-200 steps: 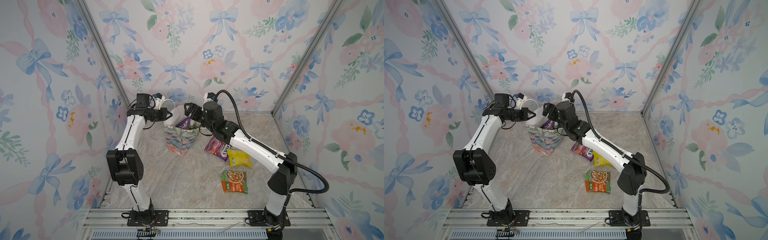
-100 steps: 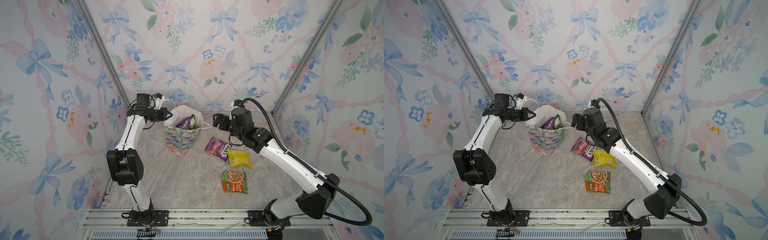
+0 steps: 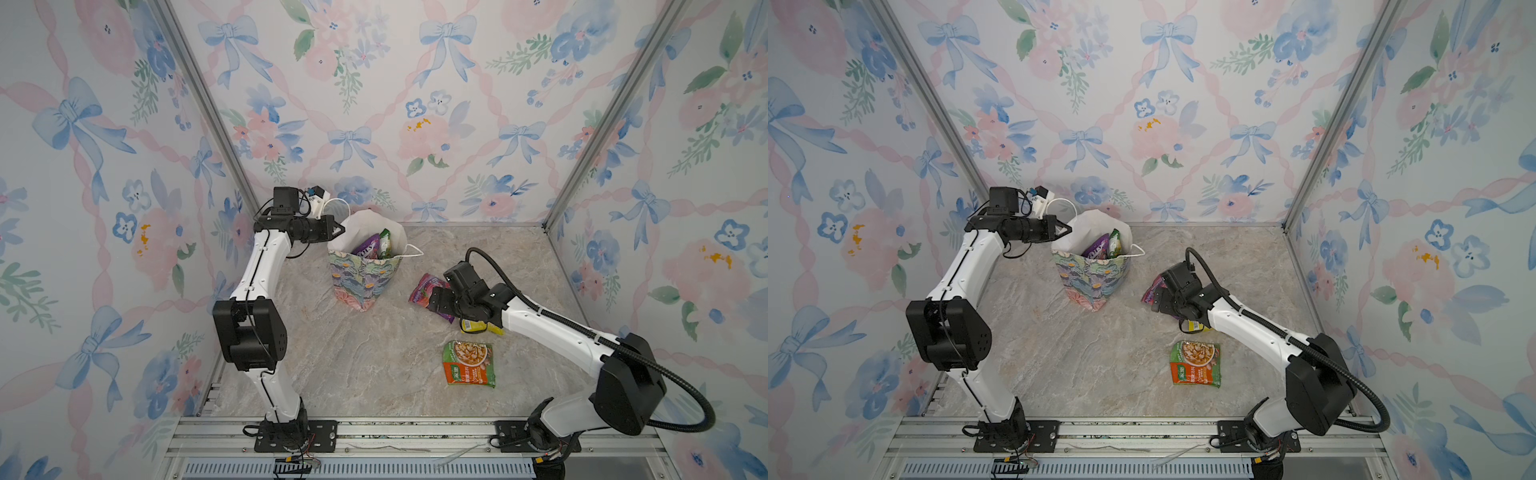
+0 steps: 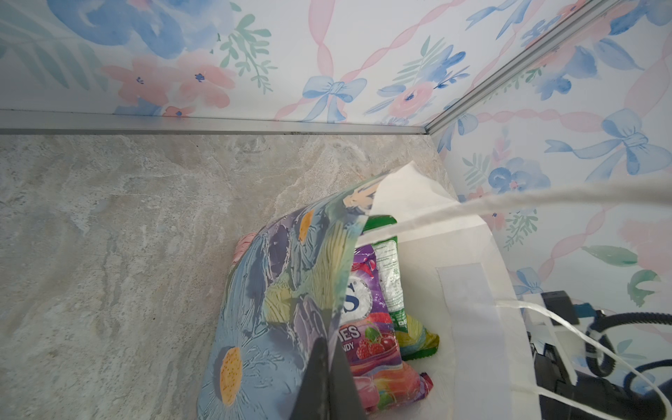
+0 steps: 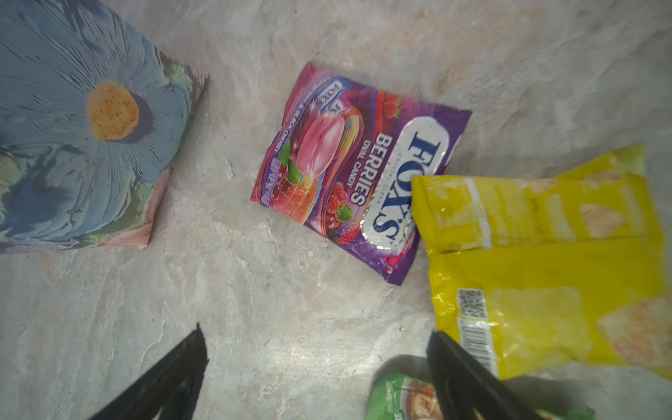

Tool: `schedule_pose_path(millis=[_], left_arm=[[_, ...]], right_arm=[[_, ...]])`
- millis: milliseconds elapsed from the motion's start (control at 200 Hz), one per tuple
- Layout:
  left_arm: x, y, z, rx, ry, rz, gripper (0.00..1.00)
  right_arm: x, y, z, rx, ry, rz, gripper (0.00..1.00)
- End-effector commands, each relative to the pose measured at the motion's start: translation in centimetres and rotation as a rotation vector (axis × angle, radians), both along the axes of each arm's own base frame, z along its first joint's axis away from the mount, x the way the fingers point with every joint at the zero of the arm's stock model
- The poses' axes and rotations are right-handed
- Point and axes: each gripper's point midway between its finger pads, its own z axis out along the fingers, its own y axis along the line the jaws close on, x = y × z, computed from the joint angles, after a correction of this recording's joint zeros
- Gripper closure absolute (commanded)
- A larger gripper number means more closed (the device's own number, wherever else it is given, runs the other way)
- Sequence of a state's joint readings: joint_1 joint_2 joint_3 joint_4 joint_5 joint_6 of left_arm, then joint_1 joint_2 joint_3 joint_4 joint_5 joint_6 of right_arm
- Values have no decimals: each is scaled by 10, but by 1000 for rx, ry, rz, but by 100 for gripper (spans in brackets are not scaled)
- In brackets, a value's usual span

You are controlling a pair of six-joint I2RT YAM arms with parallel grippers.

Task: Place the snacks into the paper bag
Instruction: 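Move the right gripper back toward the pink Fox's raspberry packet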

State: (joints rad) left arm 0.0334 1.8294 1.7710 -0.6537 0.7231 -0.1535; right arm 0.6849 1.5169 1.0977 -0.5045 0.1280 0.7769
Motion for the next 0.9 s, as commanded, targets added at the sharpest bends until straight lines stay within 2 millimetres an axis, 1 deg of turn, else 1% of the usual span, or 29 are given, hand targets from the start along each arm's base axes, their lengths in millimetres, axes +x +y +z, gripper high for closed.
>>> schedule_pose_path(millis=[0, 75, 135, 150, 160, 170, 345, 490, 640, 730, 825, 895], left_arm=[[-7, 1, 14, -9, -31, -9, 100], [-7, 1, 15, -7, -33, -8, 100], [-7, 1, 14, -7, -31, -8, 100], [-7, 1, 14, -6, -32, -8, 100], [-7, 1, 14, -7, -32, -9, 100], [-6, 1, 14, -6, -33, -8, 100], [-6, 1, 13, -7, -28, -9, 100], [-6, 1, 11, -4, -26, -6, 100], [-6, 1, 11, -4, -25, -7, 100], [-6, 2, 11, -3, -25, -5, 100], [-5, 3, 10, -1, -24, -2, 100], [-5, 3, 9, 0, -22, -2, 100]], right_arm=[[-6, 19, -23, 36, 90, 34, 4], [-4, 19, -38, 30, 134, 35, 3], [-1, 18, -40, 38, 138, 23, 3], [0, 16, -41, 40, 138, 16, 3], [0, 15, -49, 27, 154, 11, 4], [1, 13, -51, 24, 159, 8, 3], [12, -10, -65, -16, 176, -36, 3], [28, -24, -68, -45, 162, -55, 3], [46, -31, -65, -85, 138, -52, 3], [56, -30, -67, -118, 128, -37, 3], [66, -25, -67, -125, 118, -23, 3], [68, -19, -70, -120, 127, -7, 3]])
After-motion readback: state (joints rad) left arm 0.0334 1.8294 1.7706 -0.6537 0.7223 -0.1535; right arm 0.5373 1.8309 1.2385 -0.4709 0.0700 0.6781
